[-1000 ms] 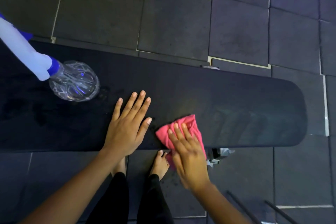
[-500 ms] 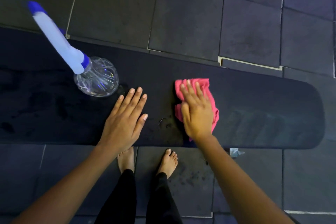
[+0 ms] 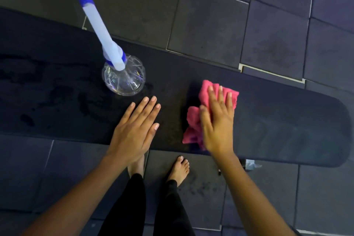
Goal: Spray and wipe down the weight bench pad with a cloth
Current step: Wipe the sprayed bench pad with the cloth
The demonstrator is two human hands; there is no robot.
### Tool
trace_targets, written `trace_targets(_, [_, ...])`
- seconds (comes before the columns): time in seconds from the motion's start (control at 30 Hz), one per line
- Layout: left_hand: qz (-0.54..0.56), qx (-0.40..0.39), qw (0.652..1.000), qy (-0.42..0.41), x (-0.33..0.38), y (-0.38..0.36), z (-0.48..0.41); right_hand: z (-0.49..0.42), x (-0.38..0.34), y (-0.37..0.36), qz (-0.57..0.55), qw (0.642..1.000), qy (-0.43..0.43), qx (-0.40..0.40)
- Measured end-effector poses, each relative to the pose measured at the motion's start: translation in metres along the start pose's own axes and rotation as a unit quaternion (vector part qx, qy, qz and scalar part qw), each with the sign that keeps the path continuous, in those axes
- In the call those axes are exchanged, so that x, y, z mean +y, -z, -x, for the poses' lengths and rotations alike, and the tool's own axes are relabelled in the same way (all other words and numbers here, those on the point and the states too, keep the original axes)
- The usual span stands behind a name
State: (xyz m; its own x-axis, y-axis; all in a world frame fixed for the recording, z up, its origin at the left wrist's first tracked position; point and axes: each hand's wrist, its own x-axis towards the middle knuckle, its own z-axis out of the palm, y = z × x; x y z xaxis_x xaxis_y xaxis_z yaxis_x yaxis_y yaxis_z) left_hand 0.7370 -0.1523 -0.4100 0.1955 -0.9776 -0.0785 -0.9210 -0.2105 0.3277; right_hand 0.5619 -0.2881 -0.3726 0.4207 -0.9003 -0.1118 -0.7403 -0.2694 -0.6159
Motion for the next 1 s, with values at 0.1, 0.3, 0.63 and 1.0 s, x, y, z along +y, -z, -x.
trace_targets(0.1, [-0.001,0.006,1.000,0.008,-0.006,0.002,0.008,-0.011,0.017,-0.023,0.214,0.976,-0.012,-0.040])
trace_targets(0.3, [-0.014,0.024,1.000,0.014,-0.010,-0.003,0.014,0.011,0.008,-0.033,0.187,0.982,-0.017,-0.002])
trace_targets(0.63, [0.000,0.039,0.999,0.034,-0.012,-0.003,0.015,-0.013,0.009,-0.039,0.168,0.970,0.164,-0.064])
trace_targets(1.0, [0.031,0.046,0.997,0.053,-0.023,0.008,0.039,0.034,-0.023,-0.036,-0.013,0.950,0.262,-0.167])
